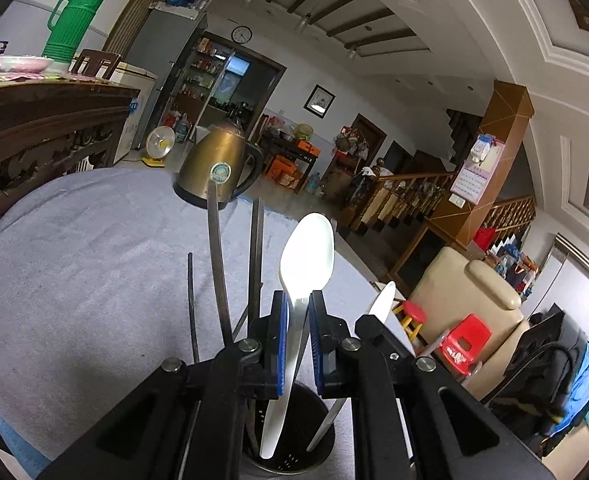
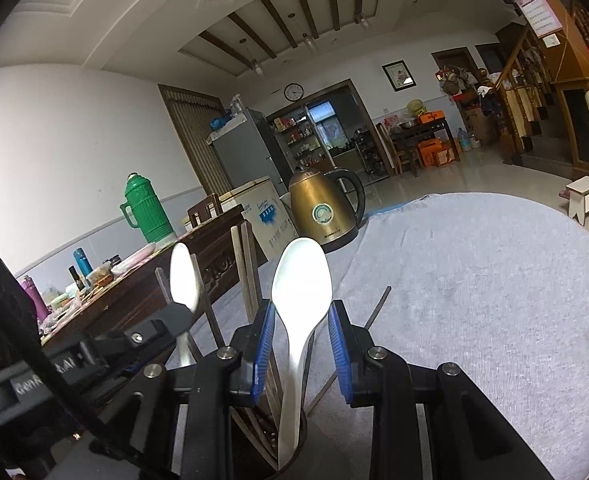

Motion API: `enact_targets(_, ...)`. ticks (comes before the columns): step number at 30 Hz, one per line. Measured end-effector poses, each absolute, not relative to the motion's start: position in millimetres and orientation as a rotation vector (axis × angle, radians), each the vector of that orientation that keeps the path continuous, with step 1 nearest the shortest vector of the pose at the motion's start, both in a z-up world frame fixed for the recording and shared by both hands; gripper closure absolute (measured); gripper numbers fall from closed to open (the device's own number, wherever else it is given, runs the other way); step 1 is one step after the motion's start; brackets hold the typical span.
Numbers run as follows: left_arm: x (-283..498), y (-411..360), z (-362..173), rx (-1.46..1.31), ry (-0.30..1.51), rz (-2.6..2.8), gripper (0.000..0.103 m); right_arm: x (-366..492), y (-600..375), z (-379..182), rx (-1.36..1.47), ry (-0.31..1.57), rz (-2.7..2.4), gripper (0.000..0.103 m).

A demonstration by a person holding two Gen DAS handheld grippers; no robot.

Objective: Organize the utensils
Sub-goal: 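Carry both spoons over the holder and lower them into it, then open both tools to release the spoons into the holder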

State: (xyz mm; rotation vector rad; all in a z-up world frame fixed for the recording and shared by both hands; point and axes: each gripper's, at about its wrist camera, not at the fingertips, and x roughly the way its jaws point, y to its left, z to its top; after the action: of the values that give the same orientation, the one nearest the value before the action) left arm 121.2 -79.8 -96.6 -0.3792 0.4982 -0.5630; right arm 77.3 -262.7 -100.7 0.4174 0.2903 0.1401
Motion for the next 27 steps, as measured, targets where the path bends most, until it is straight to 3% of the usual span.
enact_targets(27, 100.3, -67.5, -112.6, -0.312, 0.553, -0.559, 0.092, 57.5, -260.0, -106.1, 0.341, 0.353, 0.153, 0.073)
